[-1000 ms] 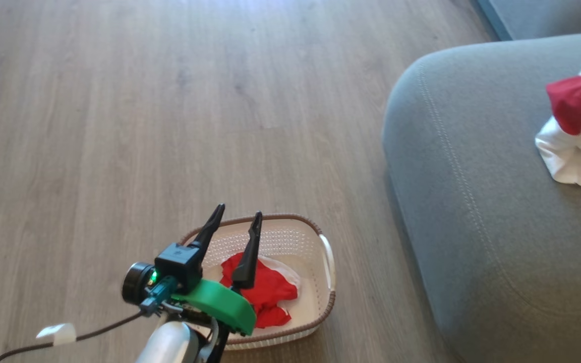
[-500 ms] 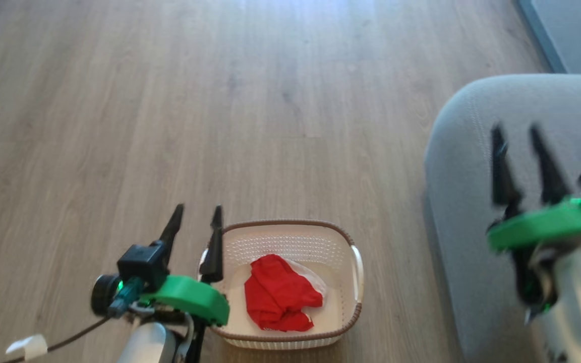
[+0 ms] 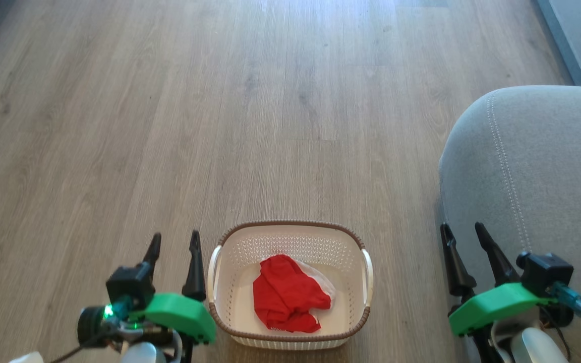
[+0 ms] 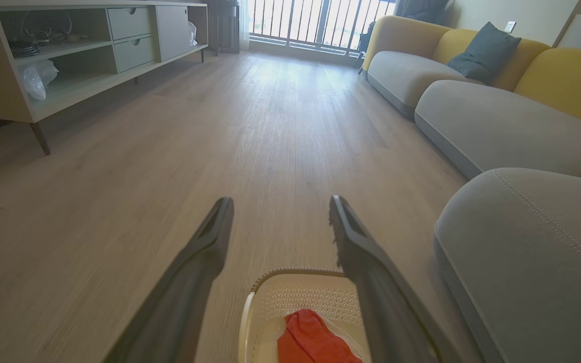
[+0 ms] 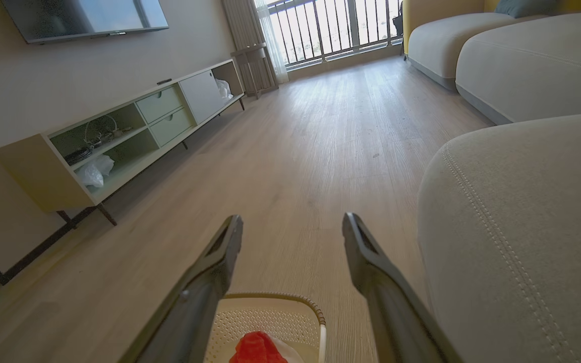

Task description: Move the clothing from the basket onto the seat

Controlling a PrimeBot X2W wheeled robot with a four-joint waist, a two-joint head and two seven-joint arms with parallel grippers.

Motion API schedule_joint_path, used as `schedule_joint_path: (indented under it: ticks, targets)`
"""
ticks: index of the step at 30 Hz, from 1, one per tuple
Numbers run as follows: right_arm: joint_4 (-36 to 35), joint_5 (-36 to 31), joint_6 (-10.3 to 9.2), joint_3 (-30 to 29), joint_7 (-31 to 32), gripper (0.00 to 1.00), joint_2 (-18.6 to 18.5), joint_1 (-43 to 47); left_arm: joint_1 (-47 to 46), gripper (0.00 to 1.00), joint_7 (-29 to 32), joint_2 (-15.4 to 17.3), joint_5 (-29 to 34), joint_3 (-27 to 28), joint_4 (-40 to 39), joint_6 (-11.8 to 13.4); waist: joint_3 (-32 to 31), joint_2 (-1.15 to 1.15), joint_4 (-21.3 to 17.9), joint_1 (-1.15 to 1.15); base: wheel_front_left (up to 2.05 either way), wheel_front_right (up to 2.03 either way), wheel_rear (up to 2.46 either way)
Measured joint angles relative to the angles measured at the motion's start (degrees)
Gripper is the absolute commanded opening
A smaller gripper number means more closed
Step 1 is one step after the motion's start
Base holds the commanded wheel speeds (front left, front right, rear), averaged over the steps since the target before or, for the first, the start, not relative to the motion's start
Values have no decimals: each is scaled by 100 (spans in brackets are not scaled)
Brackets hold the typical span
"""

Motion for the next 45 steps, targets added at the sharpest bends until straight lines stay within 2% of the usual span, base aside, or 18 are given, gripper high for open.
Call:
schedule_joint_path:
  ticks: [9, 25, 45]
  targets:
    - [-98, -201, 0, -172, 1, 100, 146, 71, 183, 100, 0, 1, -9, -89, 203, -5, 37, 0, -57, 0, 0, 0, 0]
    - [-533, -1182, 0, -381, 1, 100, 211, 271, 183, 100, 0, 1, -7, -179, 333, -82, 52, 0, -104, 0, 0, 0, 0]
    - [-714, -1227, 0, -549, 1, 100, 225, 270, 176, 100, 0, 1, -7, -253, 338, -76, 174, 0, -142, 0, 0, 0, 0]
